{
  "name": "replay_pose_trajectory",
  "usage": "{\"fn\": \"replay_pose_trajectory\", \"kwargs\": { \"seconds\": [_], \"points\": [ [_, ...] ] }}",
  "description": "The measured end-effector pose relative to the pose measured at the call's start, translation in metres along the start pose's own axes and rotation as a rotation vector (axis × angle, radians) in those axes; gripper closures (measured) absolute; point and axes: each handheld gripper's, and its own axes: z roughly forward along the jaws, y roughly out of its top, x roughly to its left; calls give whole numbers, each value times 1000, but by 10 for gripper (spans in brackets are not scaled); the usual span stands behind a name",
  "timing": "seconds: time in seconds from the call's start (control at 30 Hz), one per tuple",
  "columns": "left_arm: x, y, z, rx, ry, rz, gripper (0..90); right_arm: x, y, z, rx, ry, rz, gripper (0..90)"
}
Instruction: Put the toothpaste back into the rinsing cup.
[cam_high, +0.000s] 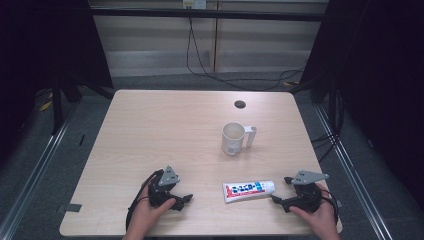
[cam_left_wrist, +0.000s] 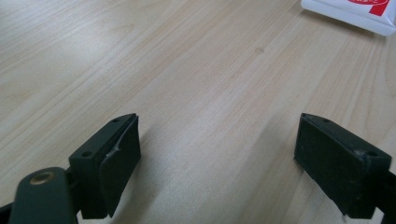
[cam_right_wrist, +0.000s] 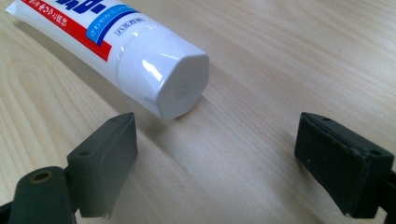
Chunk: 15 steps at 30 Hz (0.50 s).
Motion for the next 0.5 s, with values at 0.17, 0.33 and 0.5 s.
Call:
{"fn": "replay_pose_trajectory", "kwargs": {
  "seconds": [0.17, 0.33, 0.5],
  "points": [
    [0, 0, 0, 0, -1, -1, 142, -1, 5, 0, 32, 27, -31, 154],
    [0, 0, 0, 1, -1, -1, 142, 3, 14, 0, 81, 80, -59, 186],
    [0, 0, 0, 0, 0, -1, 142, 8, 31, -3, 156, 105, -137, 216]
  ]
}}
